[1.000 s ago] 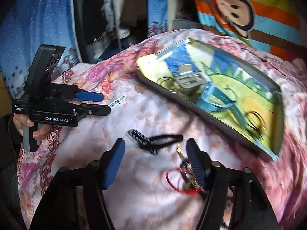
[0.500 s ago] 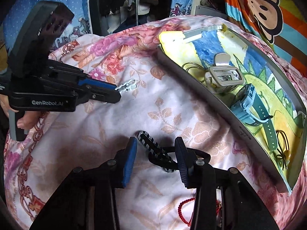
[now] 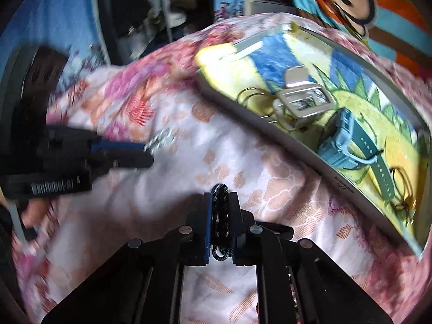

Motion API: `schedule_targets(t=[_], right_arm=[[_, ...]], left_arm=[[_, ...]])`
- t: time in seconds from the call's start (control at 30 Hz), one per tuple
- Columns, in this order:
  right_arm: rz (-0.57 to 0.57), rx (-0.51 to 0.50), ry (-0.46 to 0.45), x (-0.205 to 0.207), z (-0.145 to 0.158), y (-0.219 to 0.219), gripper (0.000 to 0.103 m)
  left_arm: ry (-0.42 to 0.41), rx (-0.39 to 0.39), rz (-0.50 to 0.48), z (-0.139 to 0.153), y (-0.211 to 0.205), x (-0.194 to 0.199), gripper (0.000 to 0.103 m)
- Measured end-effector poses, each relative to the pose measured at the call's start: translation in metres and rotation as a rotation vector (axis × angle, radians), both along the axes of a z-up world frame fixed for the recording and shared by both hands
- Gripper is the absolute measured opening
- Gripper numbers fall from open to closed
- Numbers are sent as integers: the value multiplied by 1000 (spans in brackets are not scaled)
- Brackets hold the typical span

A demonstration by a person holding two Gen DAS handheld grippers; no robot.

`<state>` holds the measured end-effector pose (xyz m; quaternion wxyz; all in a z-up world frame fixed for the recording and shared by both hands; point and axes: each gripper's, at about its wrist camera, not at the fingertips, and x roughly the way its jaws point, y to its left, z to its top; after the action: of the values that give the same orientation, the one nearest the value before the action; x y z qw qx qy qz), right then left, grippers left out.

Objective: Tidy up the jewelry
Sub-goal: 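Carry the pendant and black clip over the grey tray with both tools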

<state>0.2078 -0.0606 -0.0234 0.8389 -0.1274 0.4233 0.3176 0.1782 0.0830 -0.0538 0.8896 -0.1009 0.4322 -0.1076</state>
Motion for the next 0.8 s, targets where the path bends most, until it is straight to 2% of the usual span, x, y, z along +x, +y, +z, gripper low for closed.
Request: schedule_targets(t=[0.23, 0.37, 0.43, 0.6, 0.8], right_arm=[[-108, 169, 45, 18, 9, -16, 10], [-155, 312, 81, 25, 12, -26, 10], [-161, 350, 79, 27, 15, -27, 10], [-156, 378, 25, 25, 27, -28, 10], [-175, 384, -53, 37, 54, -44, 10]], left_arm=[[-1, -31, 22, 0, 4, 0, 12], [-22, -61, 44, 5, 8, -1, 12], [-37, -79, 58, 9, 10, 0, 12], [-115, -101, 80, 27, 8, 0, 12], [-263, -120, 121, 71, 1, 20, 12]])
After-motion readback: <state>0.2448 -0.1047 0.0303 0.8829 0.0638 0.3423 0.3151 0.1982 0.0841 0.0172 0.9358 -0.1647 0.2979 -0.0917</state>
